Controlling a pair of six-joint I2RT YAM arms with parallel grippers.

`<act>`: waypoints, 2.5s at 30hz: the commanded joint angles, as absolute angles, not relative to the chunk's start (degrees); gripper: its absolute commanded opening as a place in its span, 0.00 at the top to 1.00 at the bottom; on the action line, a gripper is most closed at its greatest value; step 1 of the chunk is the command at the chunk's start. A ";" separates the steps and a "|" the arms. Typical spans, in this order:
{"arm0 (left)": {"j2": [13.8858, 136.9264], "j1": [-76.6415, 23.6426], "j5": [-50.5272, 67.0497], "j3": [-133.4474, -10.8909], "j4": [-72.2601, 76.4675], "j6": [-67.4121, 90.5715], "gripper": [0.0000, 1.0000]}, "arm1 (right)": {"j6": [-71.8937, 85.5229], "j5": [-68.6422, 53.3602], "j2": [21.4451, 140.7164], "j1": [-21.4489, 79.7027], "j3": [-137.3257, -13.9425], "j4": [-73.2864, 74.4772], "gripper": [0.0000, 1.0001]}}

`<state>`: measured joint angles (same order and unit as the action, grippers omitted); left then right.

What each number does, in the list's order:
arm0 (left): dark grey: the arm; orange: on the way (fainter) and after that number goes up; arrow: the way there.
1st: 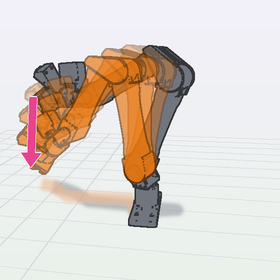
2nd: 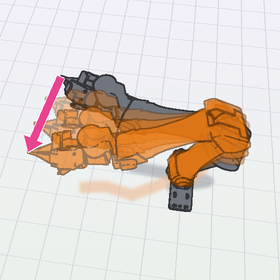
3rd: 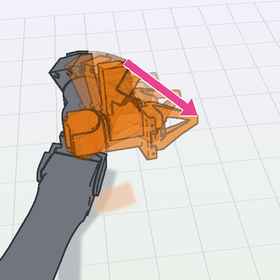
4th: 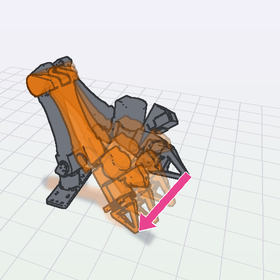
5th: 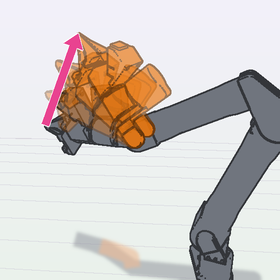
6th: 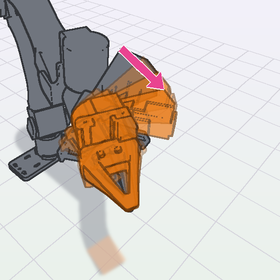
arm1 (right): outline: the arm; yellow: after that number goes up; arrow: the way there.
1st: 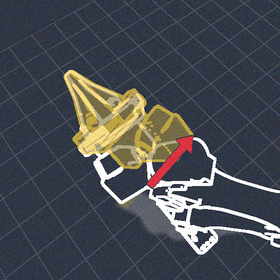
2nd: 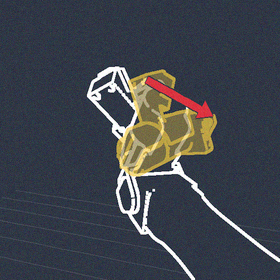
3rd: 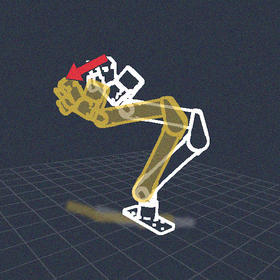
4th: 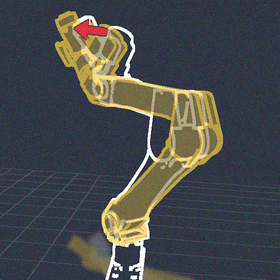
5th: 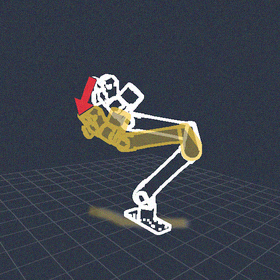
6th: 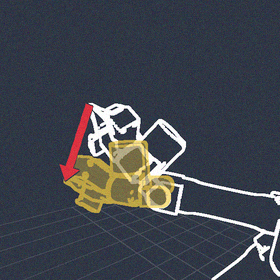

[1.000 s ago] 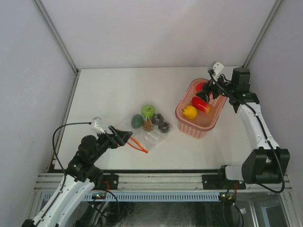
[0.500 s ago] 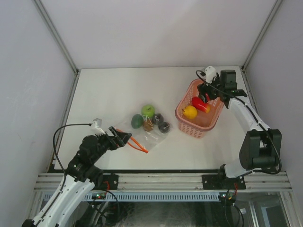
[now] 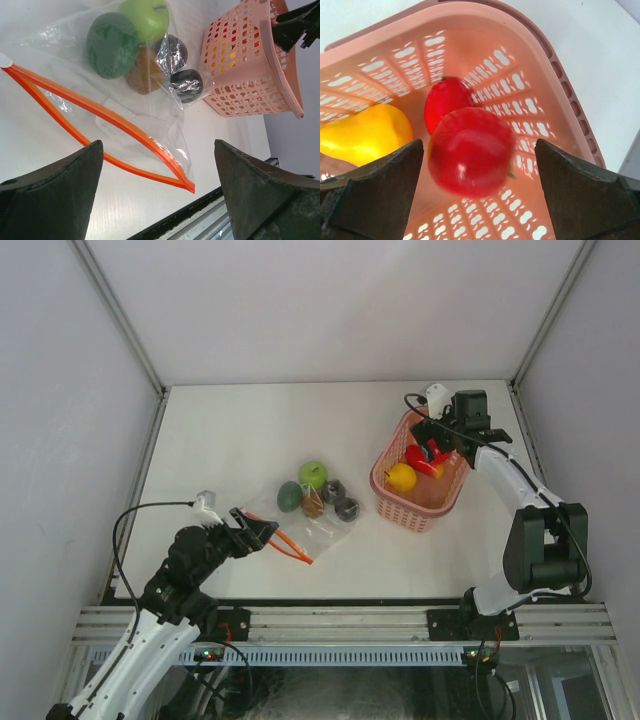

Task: Open the zip-top bag and remove the fake food
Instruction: Place the fake fruit in the bin, then pick up the fake fruit from the zipper food storage bag.

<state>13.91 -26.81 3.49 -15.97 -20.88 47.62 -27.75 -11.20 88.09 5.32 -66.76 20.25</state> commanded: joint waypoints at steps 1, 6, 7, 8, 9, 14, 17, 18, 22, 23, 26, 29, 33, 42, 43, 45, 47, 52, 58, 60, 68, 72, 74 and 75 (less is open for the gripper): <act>14.24 -26.37 4.96 -15.12 -18.72 48.77 0.07 | -28.25 -9.53 87.94 5.36 -66.82 18.24 0.06; 14.32 -26.37 5.23 -14.86 -18.63 49.29 0.11 | -28.35 -10.41 87.38 5.04 -66.89 18.82 0.00; 14.33 -26.37 5.19 -14.78 -18.63 49.41 0.12 | -28.34 -10.88 87.18 4.93 -66.86 19.08 0.00; 14.33 -26.39 5.22 -14.67 -18.61 49.52 0.14 | -28.38 -11.50 86.90 4.77 -66.86 19.25 0.00; 14.40 -26.37 5.24 -14.61 -18.59 49.63 0.15 | -28.32 -12.12 86.58 4.56 -66.88 19.47 0.00; 14.88 -26.37 5.32 -14.28 -18.59 50.24 0.32 | -27.91 -15.94 84.49 3.67 -66.90 20.58 0.00; 15.46 -26.37 5.65 -14.05 -18.46 50.58 0.46 | -27.48 -18.42 83.01 3.31 -66.84 21.10 0.00; 15.69 -26.37 5.89 -13.94 -18.36 50.62 0.52 | -27.29 -19.42 82.46 3.26 -66.91 21.29 0.00; 16.84 -26.37 6.74 -13.72 -18.36 51.16 0.70 | -26.38 -23.58 79.97 2.95 -66.91 21.56 0.00; 17.09 -26.36 6.99 -13.64 -18.37 51.27 0.71 | -26.08 -24.75 79.18 2.92 -66.88 21.69 0.00; 17.69 -26.37 7.36 -13.24 -18.22 51.57 0.73 | -25.74 -29.07 76.64 2.92 -66.85 21.86 0.00; 18.10 -26.37 7.52 -12.65 -17.66 51.85 0.74 | -25.35 -34.09 74.15 2.94 -66.90 21.70 0.00; 18.51 -26.37 7.53 -12.13 -16.45 51.49 0.74 | -25.04 -42.22 70.65 3.01 -66.93 20.37 0.00; 19.60 -26.37 6.65 -10.84 -12.12 50.97 0.72 | -19.30 -63.44 68.83 2.82 -67.79 14.31 0.00; 19.53 -26.37 6.58 -10.69 -11.82 51.02 0.71 | -19.41 -65.70 69.02 3.39 -68.22 14.16 0.00; 19.35 -26.37 6.61 -10.36 -11.08 51.12 0.69 | -21.52 -67.38 69.37 5.48 -69.77 15.50 0.00; 19.04 -26.37 6.68 -9.84 -10.61 51.36 0.66 | -28.15 -68.52 70.15 8.16 -72.60 20.92 0.01; 17.29 -26.37 5.53 -7.55 -10.07 52.52 0.52 | -51.30 -67.24 75.82 16.39 -80.87 41.58 0.03; 13.40 -26.37 3.86 -5.73 -10.08 53.53 0.45 | -69.74 -58.77 82.29 27.36 -86.20 53.51 0.03; 12.03 -26.37 3.17 -5.69 -11.32 53.33 0.46 | -73.10 -57.61 84.58 29.85 -87.51 55.22 0.03; 8.55 -26.36 -0.50 -6.90 -18.72 51.77 0.69 | -80.27 -47.84 94.82 38.79 -94.28 57.94 0.05; 11.14 -26.37 -1.45 -7.97 -19.39 50.49 0.78 | -82.37 -42.47 100.06 41.41 -97.68 59.08 0.07; 12.75 -26.37 -1.48 -8.67 -19.50 49.69 0.80 | -83.26 -40.78 102.23 42.09 -98.85 59.38 0.08; 13.49 -26.37 -1.49 -8.96 -19.51 49.33 0.81 | -83.70 -39.80 103.61 42.45 -99.44 59.55 0.09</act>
<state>10.92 -26.72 -0.05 -6.37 -19.27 51.88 -79.59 -44.93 100.71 41.10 -95.85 57.84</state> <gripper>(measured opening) 0.205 0.923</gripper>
